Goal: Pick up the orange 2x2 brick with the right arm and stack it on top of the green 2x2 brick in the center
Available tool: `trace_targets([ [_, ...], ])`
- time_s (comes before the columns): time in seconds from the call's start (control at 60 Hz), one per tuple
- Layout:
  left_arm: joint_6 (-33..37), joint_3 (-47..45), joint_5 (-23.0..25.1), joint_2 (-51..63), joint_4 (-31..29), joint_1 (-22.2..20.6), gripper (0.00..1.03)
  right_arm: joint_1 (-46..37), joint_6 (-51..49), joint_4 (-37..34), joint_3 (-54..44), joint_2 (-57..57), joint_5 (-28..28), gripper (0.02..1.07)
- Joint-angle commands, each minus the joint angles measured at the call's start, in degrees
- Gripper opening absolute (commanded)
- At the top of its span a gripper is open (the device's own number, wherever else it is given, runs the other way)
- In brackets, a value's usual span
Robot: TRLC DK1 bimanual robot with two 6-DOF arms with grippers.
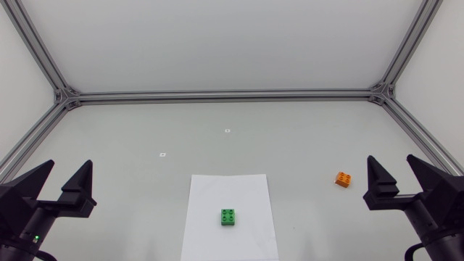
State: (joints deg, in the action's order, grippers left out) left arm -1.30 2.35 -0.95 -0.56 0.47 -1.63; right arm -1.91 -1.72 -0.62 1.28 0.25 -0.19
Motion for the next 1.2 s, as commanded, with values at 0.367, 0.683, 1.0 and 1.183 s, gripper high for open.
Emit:
trace_targets([
  [0.367, 0.33, -2.35, 0.16, -0.23, -0.65, -0.04, 0.99, 0.42, -0.31, 1.59, -0.58, -0.69, -0.25, 1.03],
  [0.683, 0.33, -2.35, 0.16, -0.23, -0.65, -0.04, 0.99, 1.03, 1.36, -3.07, 15.16, 8.71, 0.54, 1.02],
  [1.0, 0.33, -2.35, 0.16, -0.23, -0.65, -0.04, 0.99, -0.20, -0.92, -20.30, 38.18, 35.52, -0.17, 1.02],
  [1.183, 0.42, -2.35, 0.16, -0.23, -0.65, -0.04, 0.99, -1.16, -9.71, -34.53, 49.17, 49.49, -2.28, 1.02],
])
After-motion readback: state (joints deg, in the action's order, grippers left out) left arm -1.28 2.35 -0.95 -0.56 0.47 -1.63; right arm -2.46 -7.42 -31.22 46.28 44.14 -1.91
